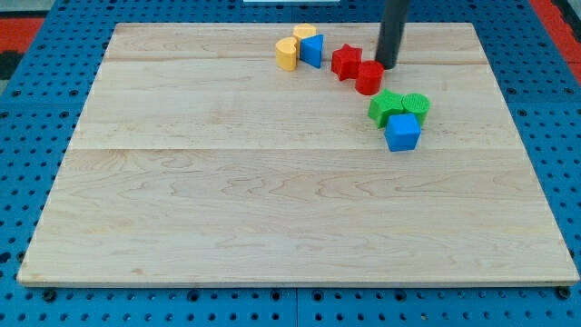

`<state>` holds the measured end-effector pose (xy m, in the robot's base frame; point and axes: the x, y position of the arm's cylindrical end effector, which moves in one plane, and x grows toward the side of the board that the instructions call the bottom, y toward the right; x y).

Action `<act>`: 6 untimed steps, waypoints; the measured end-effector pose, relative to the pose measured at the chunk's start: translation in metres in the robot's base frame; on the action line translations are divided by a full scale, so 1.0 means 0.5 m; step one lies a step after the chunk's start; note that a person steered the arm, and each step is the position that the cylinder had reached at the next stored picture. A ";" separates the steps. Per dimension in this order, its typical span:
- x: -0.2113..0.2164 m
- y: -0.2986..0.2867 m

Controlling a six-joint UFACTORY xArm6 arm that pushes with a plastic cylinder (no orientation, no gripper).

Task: Push the green star away from the green circle

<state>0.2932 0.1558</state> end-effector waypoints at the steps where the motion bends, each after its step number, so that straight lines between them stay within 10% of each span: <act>1: 0.107 0.071; 6: 0.149 -0.254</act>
